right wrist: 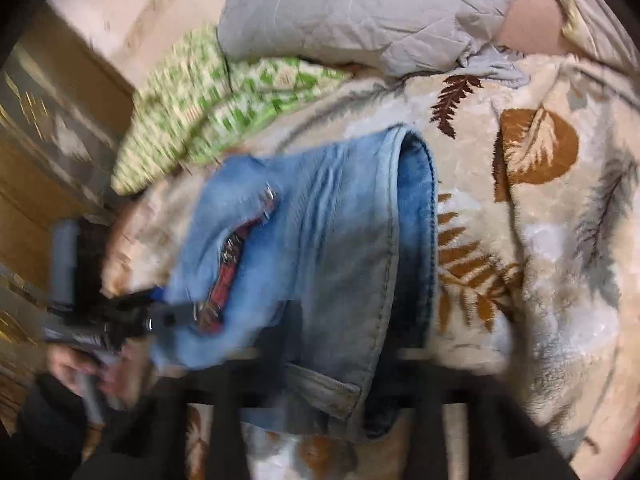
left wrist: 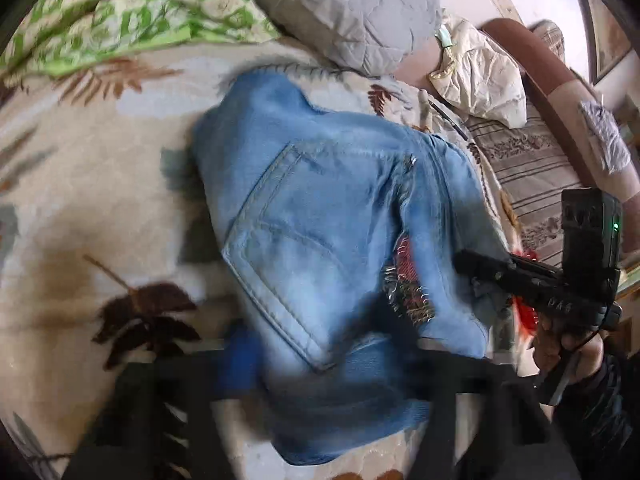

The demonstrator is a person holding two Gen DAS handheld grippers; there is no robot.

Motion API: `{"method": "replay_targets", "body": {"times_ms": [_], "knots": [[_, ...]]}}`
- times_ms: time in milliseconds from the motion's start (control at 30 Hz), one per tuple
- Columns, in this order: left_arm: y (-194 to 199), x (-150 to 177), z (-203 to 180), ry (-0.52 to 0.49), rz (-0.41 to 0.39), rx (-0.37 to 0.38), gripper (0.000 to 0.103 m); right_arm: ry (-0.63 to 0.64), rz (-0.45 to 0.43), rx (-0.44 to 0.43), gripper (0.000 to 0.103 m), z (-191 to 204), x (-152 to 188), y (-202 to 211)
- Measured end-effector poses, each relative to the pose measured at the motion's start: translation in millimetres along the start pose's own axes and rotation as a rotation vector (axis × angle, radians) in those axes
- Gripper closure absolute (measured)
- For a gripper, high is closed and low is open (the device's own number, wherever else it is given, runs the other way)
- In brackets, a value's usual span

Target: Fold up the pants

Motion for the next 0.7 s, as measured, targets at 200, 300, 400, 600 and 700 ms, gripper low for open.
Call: {"method": "replay_targets", "body": {"times_ms": [200, 300, 400, 600, 700], "knots": [[1, -4, -5, -0.034, 0.006, -0.017, 0.068, 0.081, 0.016, 0.067, 0.084, 8, 1, -4], [2, -2, -1, -0.030, -0.005, -0.014, 0.069, 0.093, 0.021, 0.087, 0.086, 8, 0, -6], [-4, 0, 13, 0.030, -0.007, 0.047, 0.073, 0.063, 0.002, 0.083, 0.087, -3, 2, -1], [-12, 9, 28, 0.106, -0.009, 0.118, 0.073, 0.014, -0.028, 0.036, 0.087, -20, 10, -5], [-11, 8, 25, 0.084, -0.003, 0.101, 0.073, 0.010, -0.026, 0.039, 0.087, -19, 9, -4]]}}
Point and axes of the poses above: each gripper's, at about its wrist camera, not at the fingertips, and y roughly against the way its jaws point, z to its left, x to its underside, the point moved 7 cm from there along -y, roughly the way its jaws point, and after that the axes turned 13 degrees about -x, right-handed, at the moved point
